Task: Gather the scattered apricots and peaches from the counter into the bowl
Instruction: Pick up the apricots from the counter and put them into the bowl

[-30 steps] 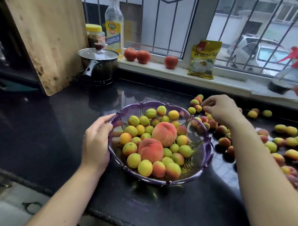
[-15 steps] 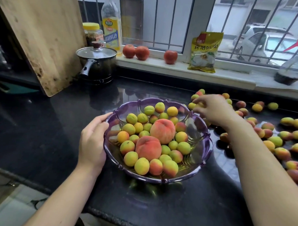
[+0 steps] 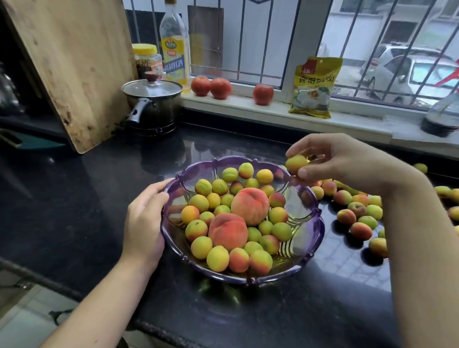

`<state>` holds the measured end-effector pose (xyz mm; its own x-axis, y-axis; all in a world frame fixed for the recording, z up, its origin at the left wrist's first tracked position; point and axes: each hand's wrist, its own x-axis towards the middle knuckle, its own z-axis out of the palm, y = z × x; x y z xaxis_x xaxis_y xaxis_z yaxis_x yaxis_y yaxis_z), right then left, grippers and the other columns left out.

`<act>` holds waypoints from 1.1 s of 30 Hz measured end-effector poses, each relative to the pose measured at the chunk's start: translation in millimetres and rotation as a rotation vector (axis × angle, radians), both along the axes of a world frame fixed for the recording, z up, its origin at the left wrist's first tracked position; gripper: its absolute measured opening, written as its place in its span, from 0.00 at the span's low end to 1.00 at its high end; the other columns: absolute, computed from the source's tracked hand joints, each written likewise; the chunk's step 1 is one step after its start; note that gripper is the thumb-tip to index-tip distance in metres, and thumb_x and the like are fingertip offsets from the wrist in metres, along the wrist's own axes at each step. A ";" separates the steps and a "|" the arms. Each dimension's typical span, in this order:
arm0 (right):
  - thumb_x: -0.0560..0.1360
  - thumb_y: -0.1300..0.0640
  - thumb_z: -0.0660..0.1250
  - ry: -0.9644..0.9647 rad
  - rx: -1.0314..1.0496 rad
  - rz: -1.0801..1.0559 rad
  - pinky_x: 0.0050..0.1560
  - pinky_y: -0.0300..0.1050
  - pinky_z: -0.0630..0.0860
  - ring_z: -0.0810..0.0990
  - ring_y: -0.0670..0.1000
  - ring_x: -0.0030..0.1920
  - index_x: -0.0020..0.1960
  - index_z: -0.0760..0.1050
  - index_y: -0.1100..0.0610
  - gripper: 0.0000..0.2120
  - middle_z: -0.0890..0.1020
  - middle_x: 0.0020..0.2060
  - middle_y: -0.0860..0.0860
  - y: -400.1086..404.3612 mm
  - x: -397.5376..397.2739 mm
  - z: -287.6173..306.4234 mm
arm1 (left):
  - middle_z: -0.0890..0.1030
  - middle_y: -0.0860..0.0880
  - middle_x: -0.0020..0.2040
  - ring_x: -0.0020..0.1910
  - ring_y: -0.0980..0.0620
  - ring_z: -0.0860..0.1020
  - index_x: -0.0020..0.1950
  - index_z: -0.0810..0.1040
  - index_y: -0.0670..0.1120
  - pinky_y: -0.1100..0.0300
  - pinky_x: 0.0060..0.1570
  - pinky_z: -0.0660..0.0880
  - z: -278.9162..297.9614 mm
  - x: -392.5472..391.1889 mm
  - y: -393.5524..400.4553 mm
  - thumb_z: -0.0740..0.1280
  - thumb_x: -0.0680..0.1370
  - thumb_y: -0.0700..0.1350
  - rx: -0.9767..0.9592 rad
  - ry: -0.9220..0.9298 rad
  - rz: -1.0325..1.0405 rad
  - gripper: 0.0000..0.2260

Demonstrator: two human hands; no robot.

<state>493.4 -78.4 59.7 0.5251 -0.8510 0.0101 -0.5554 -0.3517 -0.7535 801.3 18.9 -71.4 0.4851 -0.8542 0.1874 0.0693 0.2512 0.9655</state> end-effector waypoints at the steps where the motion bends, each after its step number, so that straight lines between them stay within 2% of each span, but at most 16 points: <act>1: 0.75 0.59 0.74 0.028 0.009 0.013 0.55 0.56 0.81 0.86 0.52 0.48 0.56 0.81 0.46 0.12 0.85 0.50 0.49 1.9 1.2 1.1 | 0.89 0.48 0.51 0.53 0.48 0.86 0.56 0.86 0.47 0.52 0.52 0.81 0.2 0.2 0.1 0.61 0.76 0.46 0.000 -0.001 0.000 0.16; 5: 0.78 0.51 0.71 0.204 -0.001 0.097 0.52 0.52 0.80 0.85 0.49 0.45 0.57 0.79 0.45 0.08 0.85 0.44 0.48 10.2 6.1 6.1 | 0.89 0.49 0.50 0.51 0.50 0.87 0.57 0.85 0.46 0.60 0.46 0.82 1.8 -1.2 1.8 0.61 0.77 0.45 -0.010 0.000 -0.015 0.16; 9: 0.80 0.50 0.66 0.214 0.010 0.094 0.52 0.54 0.81 0.85 0.50 0.44 0.57 0.80 0.47 0.08 0.86 0.43 0.50 14.3 7.7 7.3 | 0.89 0.49 0.50 0.51 0.51 0.87 0.57 0.85 0.47 0.59 0.47 0.81 3.5 -1.9 2.7 0.61 0.76 0.47 -0.001 -0.002 -0.008 0.16; 11: 0.80 0.51 0.67 0.257 -0.002 0.079 0.53 0.55 0.81 0.85 0.50 0.44 0.56 0.81 0.48 0.07 0.86 0.43 0.49 12.5 7.9 5.6 | 0.89 0.49 0.51 0.52 0.51 0.87 0.57 0.85 0.46 0.57 0.48 0.81 3.4 -1.7 2.4 0.61 0.76 0.47 0.002 -0.008 -0.007 0.17; 16: 0.78 0.53 0.70 0.320 0.006 0.079 0.52 0.56 0.82 0.85 0.49 0.43 0.57 0.80 0.46 0.08 0.86 0.42 0.45 13.8 11.0 4.1 | 0.89 0.48 0.51 0.51 0.51 0.87 0.58 0.85 0.45 0.61 0.46 0.82 2.7 -1.2 2.0 0.61 0.76 0.46 -0.005 -0.001 -0.015 0.17; 19: 0.77 0.55 0.72 0.387 0.028 0.074 0.50 0.54 0.83 0.85 0.50 0.44 0.59 0.79 0.44 0.12 0.85 0.41 0.43 18.1 14.4 4.7 | 0.89 0.48 0.51 0.51 0.51 0.87 0.59 0.85 0.44 0.62 0.46 0.82 2.7 -1.2 1.8 0.61 0.76 0.46 -0.005 0.001 -0.018 0.18; 22: 0.75 0.54 0.74 0.498 -0.028 0.034 0.48 0.50 0.84 0.84 0.49 0.45 0.58 0.78 0.43 0.14 0.83 0.44 0.43 19.9 21.4 5.5 | 0.89 0.49 0.51 0.52 0.51 0.87 0.58 0.85 0.45 0.61 0.46 0.81 2.0 -0.3 1.7 0.61 0.76 0.46 -0.001 -0.011 -0.009 0.17; 25: 0.73 0.53 0.76 0.675 -0.135 -0.002 0.41 0.41 0.77 0.80 0.47 0.47 0.57 0.76 0.44 0.15 0.79 0.48 0.43 22.0 35.6 -1.0 | 0.89 0.48 0.52 0.53 0.50 0.86 0.57 0.86 0.47 0.55 0.50 0.80 1.5 0.4 2.3 0.61 0.76 0.46 0.001 -0.026 -0.001 0.17; 27: 0.73 0.54 0.76 0.818 -0.193 -0.019 0.37 0.40 0.71 0.77 0.50 0.48 0.57 0.74 0.47 0.16 0.78 0.49 0.47 24.0 45.4 -9.0 | 0.89 0.48 0.52 0.53 0.50 0.86 0.57 0.86 0.47 0.53 0.51 0.79 0.8 0.6 2.3 0.61 0.76 0.46 0.004 -0.030 0.001 0.16; 31: 0.76 0.61 0.70 0.976 -0.300 -0.034 0.34 0.40 0.67 0.75 0.52 0.48 0.58 0.70 0.53 0.14 0.77 0.50 0.52 28.1 56.4 -20.3 | 0.89 0.50 0.51 0.52 0.51 0.86 0.57 0.85 0.47 0.58 0.48 0.80 1.9 -0.1 2.6 0.61 0.79 0.45 0.007 -0.044 -0.001 0.15; 33: 0.76 0.64 0.68 1.028 -0.351 -0.047 0.32 0.38 0.62 0.72 0.51 0.47 0.59 0.69 0.54 0.15 0.76 0.56 0.54 31.3 59.8 -21.9 | 0.89 0.50 0.49 0.50 0.53 0.87 0.58 0.85 0.45 0.61 0.45 0.81 2.3 -0.4 2.9 0.60 0.83 0.40 0.012 -0.037 0.001 0.13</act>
